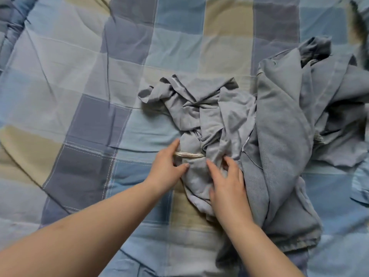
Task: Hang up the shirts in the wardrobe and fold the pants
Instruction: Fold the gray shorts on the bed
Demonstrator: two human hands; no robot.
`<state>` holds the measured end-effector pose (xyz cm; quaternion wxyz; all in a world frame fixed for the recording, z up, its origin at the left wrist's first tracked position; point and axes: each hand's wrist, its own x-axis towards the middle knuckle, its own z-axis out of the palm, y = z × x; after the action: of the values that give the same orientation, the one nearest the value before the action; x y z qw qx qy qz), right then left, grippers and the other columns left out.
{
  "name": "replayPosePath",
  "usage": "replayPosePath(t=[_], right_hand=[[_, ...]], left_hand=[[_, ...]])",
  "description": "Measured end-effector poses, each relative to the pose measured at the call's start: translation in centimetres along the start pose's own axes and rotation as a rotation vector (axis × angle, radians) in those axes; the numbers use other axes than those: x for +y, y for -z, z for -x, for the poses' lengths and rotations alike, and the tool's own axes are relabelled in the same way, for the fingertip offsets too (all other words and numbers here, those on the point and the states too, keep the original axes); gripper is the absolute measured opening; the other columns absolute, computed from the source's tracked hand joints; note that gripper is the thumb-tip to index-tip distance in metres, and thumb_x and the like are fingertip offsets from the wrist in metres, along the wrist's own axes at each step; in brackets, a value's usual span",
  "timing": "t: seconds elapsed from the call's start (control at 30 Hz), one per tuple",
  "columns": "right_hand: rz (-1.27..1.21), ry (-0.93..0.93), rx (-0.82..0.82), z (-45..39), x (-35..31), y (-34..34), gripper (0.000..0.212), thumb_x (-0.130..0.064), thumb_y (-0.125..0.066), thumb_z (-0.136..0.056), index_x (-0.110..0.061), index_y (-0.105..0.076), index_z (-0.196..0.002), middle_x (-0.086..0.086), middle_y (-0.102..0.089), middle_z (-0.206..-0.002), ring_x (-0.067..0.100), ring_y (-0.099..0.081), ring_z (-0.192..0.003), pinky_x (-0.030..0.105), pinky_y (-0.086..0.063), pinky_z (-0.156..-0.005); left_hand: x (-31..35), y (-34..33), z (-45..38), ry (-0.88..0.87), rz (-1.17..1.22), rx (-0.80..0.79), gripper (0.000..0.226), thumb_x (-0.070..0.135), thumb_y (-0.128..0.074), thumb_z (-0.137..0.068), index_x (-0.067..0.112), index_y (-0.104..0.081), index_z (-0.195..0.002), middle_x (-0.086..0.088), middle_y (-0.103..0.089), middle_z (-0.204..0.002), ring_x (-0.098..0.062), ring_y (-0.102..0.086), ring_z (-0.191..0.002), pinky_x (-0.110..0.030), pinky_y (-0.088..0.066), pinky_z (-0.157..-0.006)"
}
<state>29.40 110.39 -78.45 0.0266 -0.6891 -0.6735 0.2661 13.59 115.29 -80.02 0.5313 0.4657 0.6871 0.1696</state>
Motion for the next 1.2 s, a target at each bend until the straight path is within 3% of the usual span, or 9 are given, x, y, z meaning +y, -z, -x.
replayPosePath(t=[0.17, 0.27, 0.4, 0.5, 0.6, 0.73, 0.9, 1.07, 1.2], right_hand=[[-0.158, -0.058, -0.076, -1.2, 1.4, 1.0, 0.045, -0.007, -0.041, -0.095, -0.016, -0.041, -0.139, 0.001, -0.036, -0.118, 0.026, -0.044, -0.115, -0.004, -0.026, -0.081], [-0.310, -0.125, -0.071, -1.4, 0.5, 2.8, 0.048, -0.001, -0.046, -0.088, -0.026, -0.051, -0.129, -0.003, -0.052, -0.116, 0.016, -0.051, -0.106, 0.008, -0.033, -0.080], [-1.028, -0.299, -0.068, -0.5, -3.2, 7.5, 0.032, 0.001, -0.053, -0.090, -0.028, -0.066, -0.098, -0.005, -0.071, -0.093, 0.010, -0.065, -0.086, 0.017, -0.049, -0.073], [-1.541, -0.310, -0.111, 0.3, -6.3, 11.7, 0.025, 0.002, -0.051, -0.091, -0.016, -0.065, -0.102, 0.001, -0.073, -0.086, 0.010, -0.069, -0.077, 0.023, -0.056, -0.064], [-1.690, -0.238, -0.142, 1.7, -9.5, 16.3, 0.023, 0.004, -0.049, -0.090, -0.012, -0.065, -0.097, 0.004, -0.073, -0.085, 0.012, -0.069, -0.073, 0.023, -0.056, -0.058], [-1.668, -0.130, -0.098, 4.0, -13.5, 22.6, 0.016, 0.000, -0.055, -0.086, -0.012, -0.060, -0.096, 0.005, -0.072, -0.084, 0.016, -0.069, -0.074, 0.024, -0.056, -0.057], [-1.447, 0.091, -0.064, 7.8, -19.1, 31.2, 0.024, -0.002, -0.057, -0.090, -0.021, -0.061, -0.104, 0.005, -0.069, -0.083, 0.017, -0.067, -0.076, 0.029, -0.057, -0.069], [-0.944, 0.312, 0.049, 11.7, -23.9, 38.5, 0.017, -0.023, -0.068, -0.085, -0.030, -0.067, -0.101, -0.007, -0.068, -0.092, 0.007, -0.064, -0.086, 0.024, -0.051, -0.076], [-0.356, 0.467, 0.134, 15.1, -27.3, 42.7, 0.042, -0.047, -0.069, -0.076, -0.037, -0.057, -0.115, -0.015, -0.054, -0.110, -0.001, -0.052, -0.103, 0.018, -0.043, -0.089]], left_hand=[[0.8, 0.4, 0.8, 0.070, 0.159, 0.046, 0.044, 0.002, -0.068, -0.083, 0.011, -0.061, -0.126, -0.006, -0.068, -0.113, -0.021, -0.063, -0.106, -0.034, -0.049, -0.097], [1.5, 1.3, 2.3, 0.062, 0.215, 0.064, 0.037, 0.001, -0.067, -0.083, 0.009, -0.064, -0.120, -0.007, -0.069, -0.109, -0.018, -0.064, -0.102, -0.033, -0.050, -0.095], [3.5, 2.7, 5.0, -0.014, 0.109, 0.126, 0.043, 0.003, -0.066, -0.083, 0.018, -0.060, -0.123, 0.000, -0.060, -0.116, -0.018, -0.055, -0.116, -0.027, -0.044, -0.096], [6.4, 4.2, 7.9, -0.218, 0.027, 0.135, 0.060, 0.010, -0.072, -0.080, 0.032, -0.049, -0.131, 0.006, -0.045, -0.134, -0.006, -0.039, -0.130, -0.031, -0.035, -0.110], [10.1, 6.3, 11.3, -0.475, 0.053, 0.112, 0.059, 0.012, -0.077, -0.078, 0.030, -0.051, -0.128, 0.012, -0.054, -0.128, 0.001, -0.049, -0.120, -0.030, -0.042, -0.103], [15.4, 10.3, 15.7, -0.609, 0.178, 0.145, 0.056, 0.023, -0.075, -0.075, 0.033, -0.054, -0.126, 0.014, -0.063, -0.120, -0.005, -0.060, -0.113, -0.025, -0.048, -0.095], [22.3, 15.3, 22.1, -0.720, 0.254, 0.152, 0.029, 0.031, -0.067, -0.077, 0.037, -0.067, -0.106, 0.014, -0.068, -0.105, -0.006, -0.067, -0.095, -0.021, -0.054, -0.080], [27.4, 19.0, 27.5, -0.728, 0.270, 0.128, 0.023, 0.018, -0.072, -0.076, 0.024, -0.067, -0.098, 0.004, -0.070, -0.087, -0.010, -0.067, -0.076, -0.025, -0.054, -0.066], [31.4, 22.6, 32.1, -0.738, 0.186, 0.218, 0.021, 0.029, -0.066, -0.070, 0.016, -0.064, -0.087, -0.002, -0.067, -0.077, -0.016, -0.061, -0.066, -0.034, -0.052, -0.061]])
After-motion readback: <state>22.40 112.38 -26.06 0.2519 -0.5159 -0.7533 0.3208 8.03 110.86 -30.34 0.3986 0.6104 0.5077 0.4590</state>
